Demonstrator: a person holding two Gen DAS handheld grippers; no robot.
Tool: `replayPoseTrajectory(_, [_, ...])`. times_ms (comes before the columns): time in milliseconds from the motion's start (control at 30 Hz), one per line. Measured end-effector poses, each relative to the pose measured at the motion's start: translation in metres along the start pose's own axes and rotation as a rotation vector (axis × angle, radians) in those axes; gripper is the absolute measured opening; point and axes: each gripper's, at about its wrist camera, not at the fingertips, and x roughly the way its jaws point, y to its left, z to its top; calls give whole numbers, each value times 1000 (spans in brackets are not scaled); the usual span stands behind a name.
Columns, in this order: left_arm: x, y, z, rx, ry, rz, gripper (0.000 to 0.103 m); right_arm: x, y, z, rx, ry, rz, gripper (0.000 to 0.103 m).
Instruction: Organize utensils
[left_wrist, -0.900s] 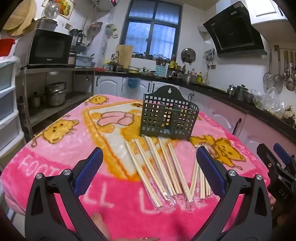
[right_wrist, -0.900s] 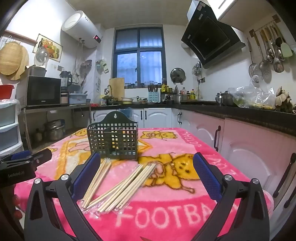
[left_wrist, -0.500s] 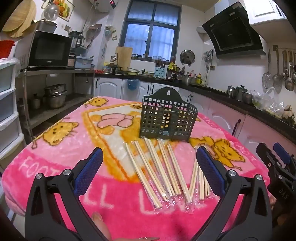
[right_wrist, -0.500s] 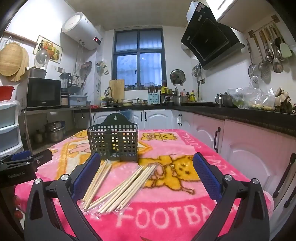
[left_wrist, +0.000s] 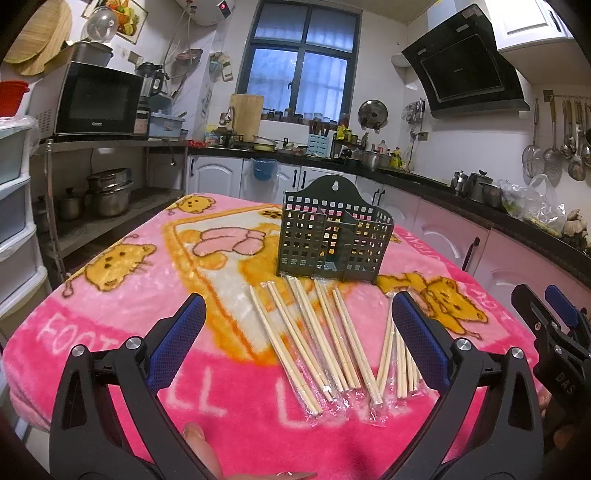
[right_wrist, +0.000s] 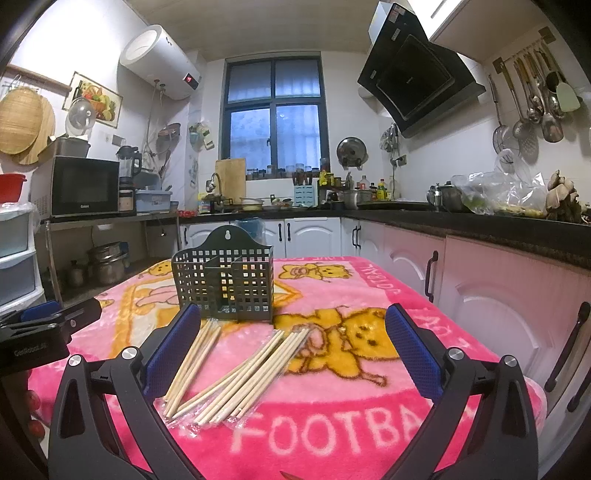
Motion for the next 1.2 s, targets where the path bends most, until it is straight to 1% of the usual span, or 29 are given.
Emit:
replayPoseTrajectory(767, [0,0,-1,-2,-3,-4,93,-2,1,-2,6,-8,-2,97])
replayPoseTrajectory(967, [-6,-4,7,-5,-1,-7,93,-4,2,-2,5,-7,-1,97])
replayPoseTrajectory(1200, [-6,-3,7,-7,-3,-7,93,-4,2,-2,8,-6,-1,97])
